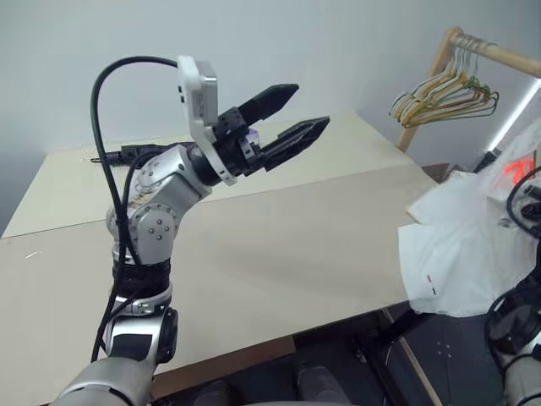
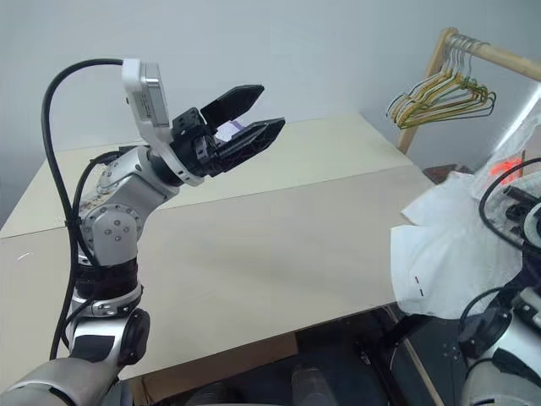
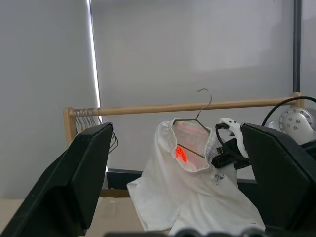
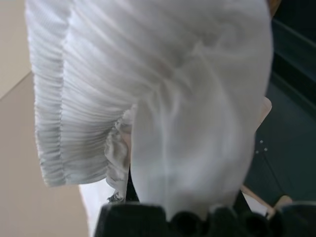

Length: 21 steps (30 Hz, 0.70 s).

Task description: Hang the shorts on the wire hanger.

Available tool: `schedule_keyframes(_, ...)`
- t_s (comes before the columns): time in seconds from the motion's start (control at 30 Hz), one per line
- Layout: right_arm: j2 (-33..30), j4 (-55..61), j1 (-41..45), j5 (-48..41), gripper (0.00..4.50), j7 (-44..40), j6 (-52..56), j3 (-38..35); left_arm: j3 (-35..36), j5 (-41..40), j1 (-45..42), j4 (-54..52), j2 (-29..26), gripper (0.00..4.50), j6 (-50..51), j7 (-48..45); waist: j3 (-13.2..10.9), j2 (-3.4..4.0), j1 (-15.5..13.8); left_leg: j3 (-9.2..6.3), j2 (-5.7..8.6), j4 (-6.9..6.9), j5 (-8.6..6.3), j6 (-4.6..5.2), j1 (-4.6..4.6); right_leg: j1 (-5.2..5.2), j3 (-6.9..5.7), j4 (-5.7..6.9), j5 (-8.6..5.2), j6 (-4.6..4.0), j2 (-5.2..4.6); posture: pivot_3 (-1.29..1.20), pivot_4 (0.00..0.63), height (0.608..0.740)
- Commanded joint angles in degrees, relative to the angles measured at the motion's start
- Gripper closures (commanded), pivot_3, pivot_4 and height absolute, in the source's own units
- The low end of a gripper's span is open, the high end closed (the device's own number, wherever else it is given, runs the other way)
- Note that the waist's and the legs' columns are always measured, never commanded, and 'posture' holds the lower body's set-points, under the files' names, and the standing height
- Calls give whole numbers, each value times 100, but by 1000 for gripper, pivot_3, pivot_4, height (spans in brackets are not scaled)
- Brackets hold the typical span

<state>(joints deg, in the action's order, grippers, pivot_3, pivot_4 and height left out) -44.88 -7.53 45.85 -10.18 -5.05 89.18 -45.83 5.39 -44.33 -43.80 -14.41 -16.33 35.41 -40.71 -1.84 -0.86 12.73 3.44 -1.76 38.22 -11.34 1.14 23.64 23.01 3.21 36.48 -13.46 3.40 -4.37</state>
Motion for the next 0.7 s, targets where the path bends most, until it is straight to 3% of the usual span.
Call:
schedule_keyframes(0.03, -292, -862, 579, 141, 4500, 315, -787, -329, 30, -4, -122, -38, -90, 28, -145, -72, 0, 1, 25, 0, 1, -1, 0, 0, -1, 0, 3, -3, 1, 1, 0, -209, 0, 740)
schedule_keyframes(0.3, -951, -3365, 1315, 63, 4500, 1016, -2514, -606, 71, -9, -80, -51, -201, 28, -166, -95, -7, 9, 67, 7, 7, -19, -7, 13, -13, -8, 36, -49, 11, 10, -1, -190, 0, 740)
schedule_keyframes(0.47, -1341, -4639, 1593, -84, 4500, 1318, -3234, -496, 91, -22, -13, -91, -275, 28, -165, -107, -23, 5, 94, 13, 13, -39, -9, 15, -70, -56, 53, -65, 1, -3, -2, -171, 0, 740)
schedule_keyframes(0.7, -1435, -5596, 1474, -375, 4500, 1688, -3847, -516, 102, -72, 91, -194, -343, 28, -134, -99, -36, -14, 172, 11, 16, -43, -11, 15, -93, -77, 66, -71, 0, -3, -2, -161, 0, 740)
